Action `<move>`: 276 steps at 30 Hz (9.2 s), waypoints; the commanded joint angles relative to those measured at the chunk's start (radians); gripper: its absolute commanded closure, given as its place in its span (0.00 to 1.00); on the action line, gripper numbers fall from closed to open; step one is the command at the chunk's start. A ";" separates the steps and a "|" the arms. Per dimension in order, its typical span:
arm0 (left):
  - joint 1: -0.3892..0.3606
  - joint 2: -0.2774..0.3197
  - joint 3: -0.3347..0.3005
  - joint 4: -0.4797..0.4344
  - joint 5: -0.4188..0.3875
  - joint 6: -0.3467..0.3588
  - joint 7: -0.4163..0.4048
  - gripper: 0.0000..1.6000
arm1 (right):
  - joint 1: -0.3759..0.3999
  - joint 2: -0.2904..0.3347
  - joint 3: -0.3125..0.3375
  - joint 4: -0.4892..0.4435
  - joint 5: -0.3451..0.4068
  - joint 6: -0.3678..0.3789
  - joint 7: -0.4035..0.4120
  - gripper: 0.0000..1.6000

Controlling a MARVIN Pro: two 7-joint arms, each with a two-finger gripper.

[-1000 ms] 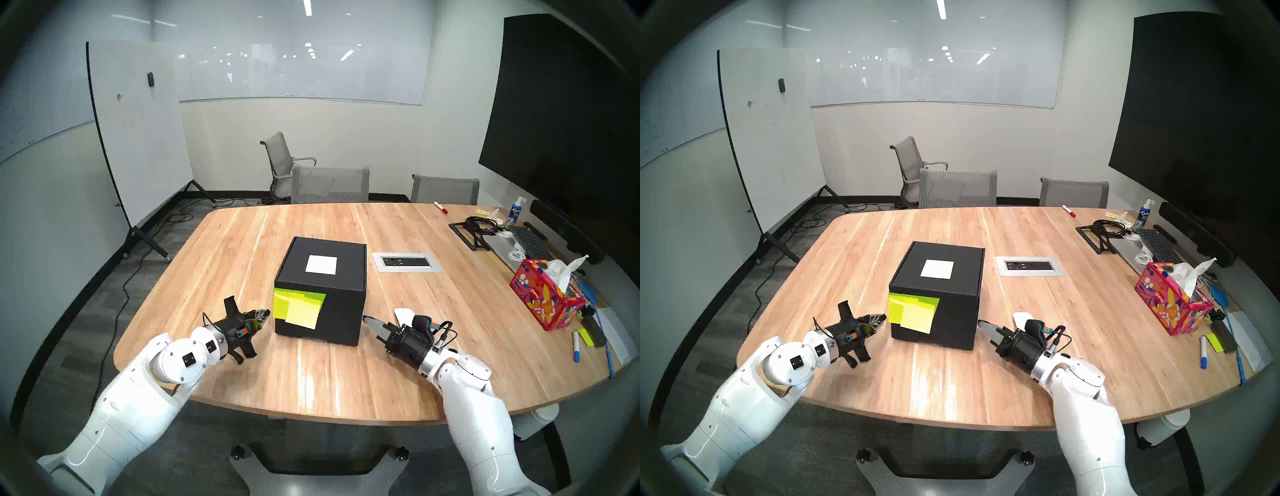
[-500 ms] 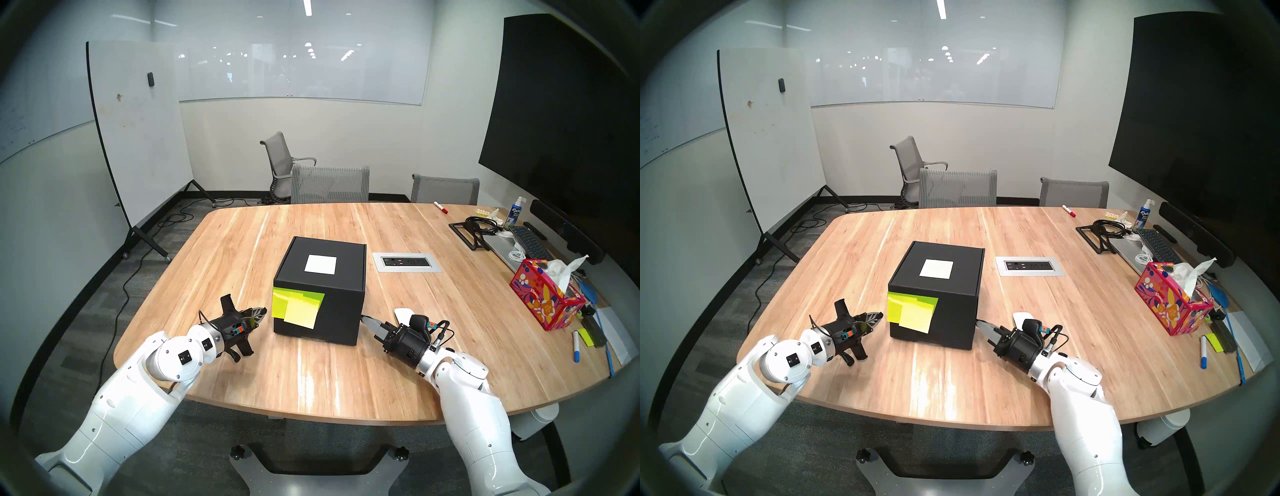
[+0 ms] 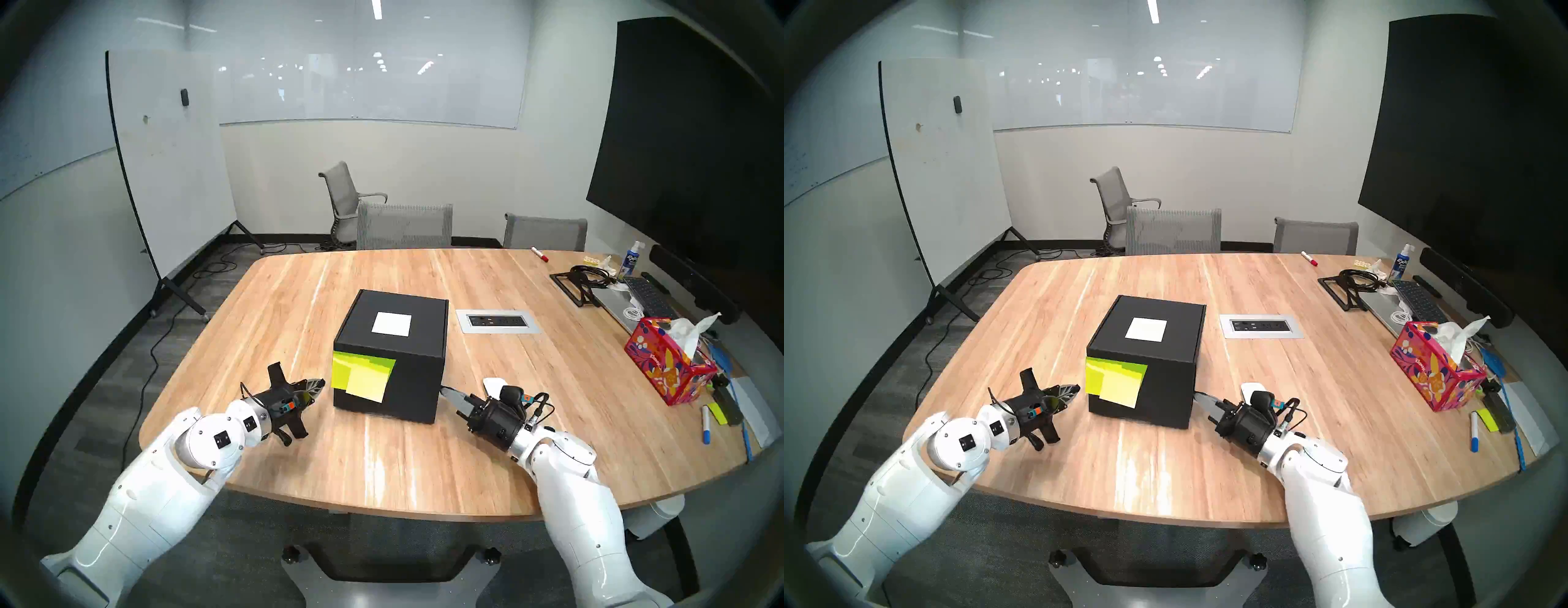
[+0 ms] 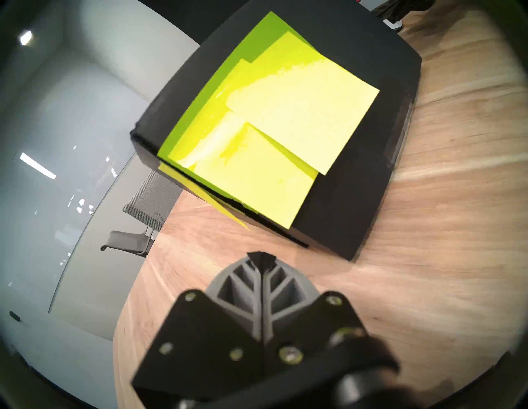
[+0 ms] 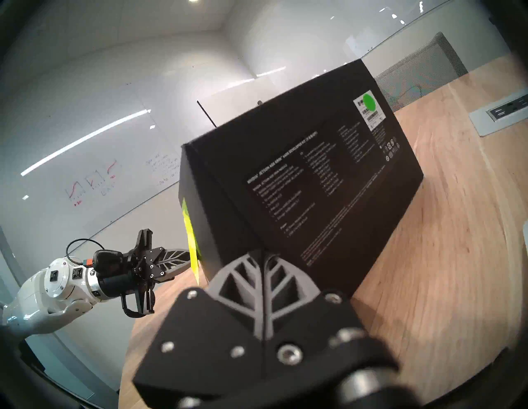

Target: Open the box and place the mouse inside

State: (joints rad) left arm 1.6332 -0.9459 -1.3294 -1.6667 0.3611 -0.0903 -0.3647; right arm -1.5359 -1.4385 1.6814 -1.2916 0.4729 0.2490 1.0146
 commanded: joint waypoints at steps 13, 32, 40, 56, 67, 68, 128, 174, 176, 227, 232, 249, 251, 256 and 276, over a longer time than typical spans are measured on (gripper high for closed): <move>-0.002 -0.023 0.034 -0.004 0.037 -0.011 0.039 1.00 | -0.011 -0.015 0.010 -0.049 0.010 -0.008 -0.002 1.00; -0.002 -0.045 0.054 -0.002 0.073 0.004 0.075 1.00 | -0.034 -0.025 0.028 -0.067 0.008 -0.013 0.005 1.00; -0.021 -0.056 0.052 0.019 0.077 0.004 0.080 1.00 | -0.028 -0.026 0.029 -0.062 0.002 -0.012 0.002 1.00; -0.016 -0.060 0.060 0.015 0.083 -0.004 0.083 1.00 | -0.032 -0.029 0.036 -0.072 -0.001 -0.010 -0.003 1.00; -0.013 -0.060 0.064 0.011 0.082 0.000 0.076 1.00 | -0.041 -0.031 0.055 -0.075 -0.003 0.005 -0.034 1.00; -0.014 -0.060 0.065 0.011 0.082 0.000 0.075 1.00 | -0.039 -0.031 0.055 -0.070 -0.002 0.005 -0.031 1.00; 0.076 0.017 -0.100 -0.139 -0.108 0.005 -0.061 1.00 | 0.009 -0.026 -0.006 -0.129 -0.030 0.065 0.035 1.00; 0.068 0.105 -0.211 -0.083 -0.220 -0.005 -0.251 1.00 | -0.145 -0.047 0.039 -0.257 -0.063 0.015 -0.103 1.00; 0.067 0.106 -0.210 -0.078 -0.222 -0.007 -0.264 1.00 | -0.149 -0.044 0.038 -0.263 -0.069 0.007 -0.100 0.82; 0.124 0.108 -0.247 -0.135 -0.261 0.070 -0.329 0.00 | -0.529 -0.035 0.158 -0.774 -0.262 0.189 -0.228 0.00; 0.127 0.110 -0.245 -0.136 -0.260 0.072 -0.327 0.00 | -0.595 -0.070 0.180 -0.841 -0.299 0.228 -0.286 0.00; 0.226 0.088 -0.262 -0.199 -0.218 0.060 -0.252 0.00 | -0.694 -0.143 0.154 -1.012 -0.384 0.334 -0.413 0.00; 0.239 0.079 -0.269 -0.204 -0.222 0.046 -0.239 0.00 | -0.695 -0.144 0.153 -1.013 -0.385 0.335 -0.414 0.00; 0.282 0.058 -0.275 -0.229 -0.222 0.005 -0.207 0.00 | -0.696 -0.148 0.150 -1.016 -0.391 0.340 -0.419 0.00; 0.312 -0.052 -0.132 -0.241 0.039 -0.049 0.043 0.00 | -0.698 -0.150 0.147 -1.019 -0.392 0.342 -0.425 0.00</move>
State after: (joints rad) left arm 1.9582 -0.9490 -1.4965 -1.8852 0.3323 -0.1478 -0.3923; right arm -2.2388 -1.5877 1.8287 -2.2855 0.0741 0.5983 0.5851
